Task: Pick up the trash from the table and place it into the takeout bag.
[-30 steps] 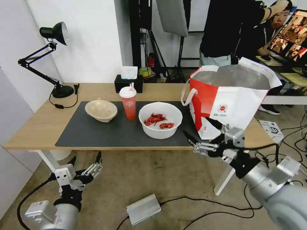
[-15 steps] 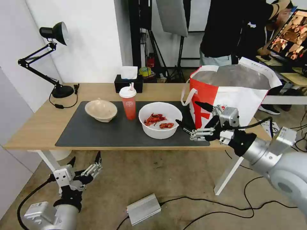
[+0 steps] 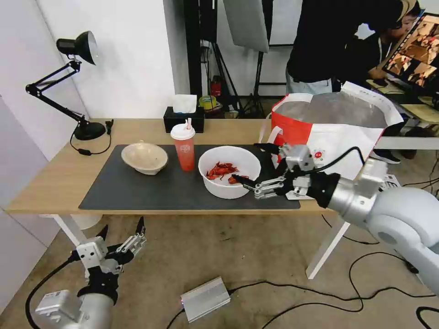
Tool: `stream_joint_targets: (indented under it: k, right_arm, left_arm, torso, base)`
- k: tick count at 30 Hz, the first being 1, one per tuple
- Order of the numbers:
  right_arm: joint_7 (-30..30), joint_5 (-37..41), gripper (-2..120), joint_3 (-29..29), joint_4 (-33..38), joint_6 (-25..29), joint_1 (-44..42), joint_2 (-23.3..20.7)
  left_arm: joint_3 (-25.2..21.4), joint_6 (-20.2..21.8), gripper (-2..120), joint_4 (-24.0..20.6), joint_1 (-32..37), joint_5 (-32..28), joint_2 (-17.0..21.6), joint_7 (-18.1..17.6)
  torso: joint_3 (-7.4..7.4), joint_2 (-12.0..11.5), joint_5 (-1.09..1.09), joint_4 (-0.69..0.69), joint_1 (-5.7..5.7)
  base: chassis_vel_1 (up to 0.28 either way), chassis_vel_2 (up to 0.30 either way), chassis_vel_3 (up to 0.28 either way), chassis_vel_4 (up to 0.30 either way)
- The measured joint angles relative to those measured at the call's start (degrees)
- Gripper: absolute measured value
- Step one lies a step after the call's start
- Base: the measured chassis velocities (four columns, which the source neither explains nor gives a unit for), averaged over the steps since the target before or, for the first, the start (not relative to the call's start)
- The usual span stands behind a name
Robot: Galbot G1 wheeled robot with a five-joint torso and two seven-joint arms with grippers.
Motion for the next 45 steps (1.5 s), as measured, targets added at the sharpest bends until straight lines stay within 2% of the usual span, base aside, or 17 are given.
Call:
stream_joint_targets:
  k: [3, 11, 20, 28, 45]
  right_arm:
    - [-0.56, -0.02, 100, -6.10, -1.82, -0.37, 6.22, 0.02]
    - [-2.88, -3.53, 100, -13.46, -4.14, -1.46, 11.13, 0.70]
    - [-5.91, -7.12, 100, -18.75, -7.09, -2.45, 15.08, 1.82]
    - [-8.17, -10.52, 100, -24.25, -11.94, -2.60, 19.65, 4.52]
    - [-9.40, -12.97, 100, -30.11, -18.07, -4.30, 25.62, 6.86]
  left_arm:
    - [-0.06, -0.12, 100, 0.00, 0.02, 0.15, -0.27, 0.05]
    - [0.07, -0.30, 100, 0.00, 0.09, 0.38, -0.70, 0.06]
    - [0.95, -0.56, 100, 0.00, 0.09, 1.51, -1.42, 0.16]
    - [1.04, -1.48, 100, 0.00, 0.29, 2.02, -1.87, 0.27]
    - [1.72, -1.72, 100, 0.00, 0.80, 3.52, -2.64, 0.63]
  torso:
    - [0.00, 0.00, -0.01, 0.01, 0.00]
    - [-0.01, 0.00, 0.00, 0.00, 0.00]
    - [-0.01, 0.00, 0.00, 0.00, 0.00]
    - [-0.01, 0.00, 0.00, 0.00, 0.00]
    - [0.00, 0.00, 0.00, 0.00, 0.00]
  base:
    - [0.000, 0.000, 0.000, 0.000]
    - [0.000, 0.000, 0.000, 0.000]
    - [0.000, 0.000, 0.000, 0.000]
    - [0.000, 0.000, 0.000, 0.000]
    - [0.000, 0.000, 0.000, 0.000]
